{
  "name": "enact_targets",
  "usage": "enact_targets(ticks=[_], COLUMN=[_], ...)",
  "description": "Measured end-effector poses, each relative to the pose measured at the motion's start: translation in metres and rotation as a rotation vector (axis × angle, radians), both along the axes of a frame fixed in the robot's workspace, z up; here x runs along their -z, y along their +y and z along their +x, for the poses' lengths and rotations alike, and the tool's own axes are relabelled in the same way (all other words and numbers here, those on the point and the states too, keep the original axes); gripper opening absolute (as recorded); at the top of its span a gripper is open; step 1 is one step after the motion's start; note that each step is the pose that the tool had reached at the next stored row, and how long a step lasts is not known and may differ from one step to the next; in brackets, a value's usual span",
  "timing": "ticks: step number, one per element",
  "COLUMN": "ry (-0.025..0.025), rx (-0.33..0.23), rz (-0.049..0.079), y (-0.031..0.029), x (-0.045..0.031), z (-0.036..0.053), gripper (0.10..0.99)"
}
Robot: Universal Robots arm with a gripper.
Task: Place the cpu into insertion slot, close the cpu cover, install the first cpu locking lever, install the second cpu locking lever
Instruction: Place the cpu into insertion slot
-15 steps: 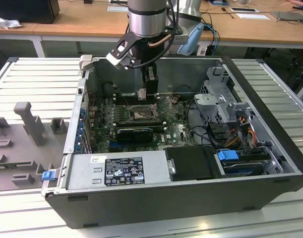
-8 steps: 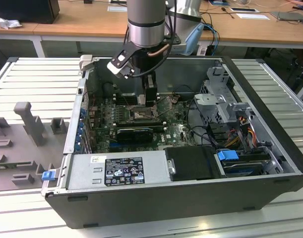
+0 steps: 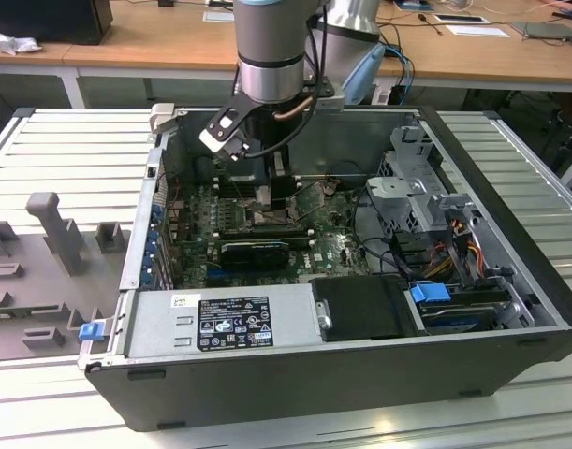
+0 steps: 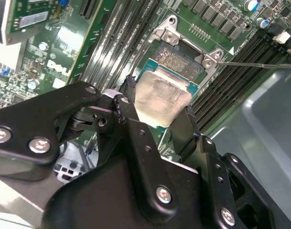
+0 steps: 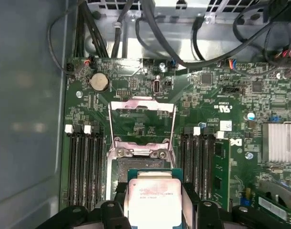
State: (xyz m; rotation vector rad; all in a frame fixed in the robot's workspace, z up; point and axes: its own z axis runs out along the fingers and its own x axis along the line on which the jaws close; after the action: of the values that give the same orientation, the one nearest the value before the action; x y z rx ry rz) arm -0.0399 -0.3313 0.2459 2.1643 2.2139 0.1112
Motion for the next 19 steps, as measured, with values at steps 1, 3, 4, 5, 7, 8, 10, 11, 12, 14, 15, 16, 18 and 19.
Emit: enact_targets(ticks=[1, 3, 4, 5, 7, 8, 10, 11, 12, 14, 15, 16, 18, 19], ry=[0.0, 0.0, 0.0, 0.0, 0.0001, 0.0002, 0.0001, 0.0001, 0.0001, 0.0, 0.0, 0.0001, 0.0001, 0.0001], rx=[0.0, 0.0, 0.0, 0.0, 0.002, 0.003, 0.015, 0.016, 0.017, 0.017, 0.017, 0.017, 0.029, 0.038], rz=[0.0, 0.0, 0.0, 0.0, 0.0, 0.0, 0.0, 0.0, 0.0, 0.0, 0.0, 0.0, 0.0, 0.0], y=[0.0013, 0.0027, 0.0035, 0.0041, 0.0062, 0.0066, 0.008, 0.0082, 0.0083, 0.0084, 0.0084, 0.0084, 0.01, 0.0112], x=[0.0036, 0.0075, 0.0103, 0.0122, 0.0172, 0.0188, 0.023, 0.0244, 0.0263, 0.0283, 0.0293, 0.0309, 0.0343, 0.0358], z=[-0.0006, -0.0014, -0.0019, -0.0023, -0.0025, -0.0025, -0.0025, -0.0025, -0.0026, -0.003, -0.0033, -0.0033, -0.0034, -0.0034], gripper=[0.533, 0.533, 0.533, 0.533, 0.533, 0.533, 0.533, 0.533, 0.533, 0.533, 0.533, 0.533, 0.533, 0.533])
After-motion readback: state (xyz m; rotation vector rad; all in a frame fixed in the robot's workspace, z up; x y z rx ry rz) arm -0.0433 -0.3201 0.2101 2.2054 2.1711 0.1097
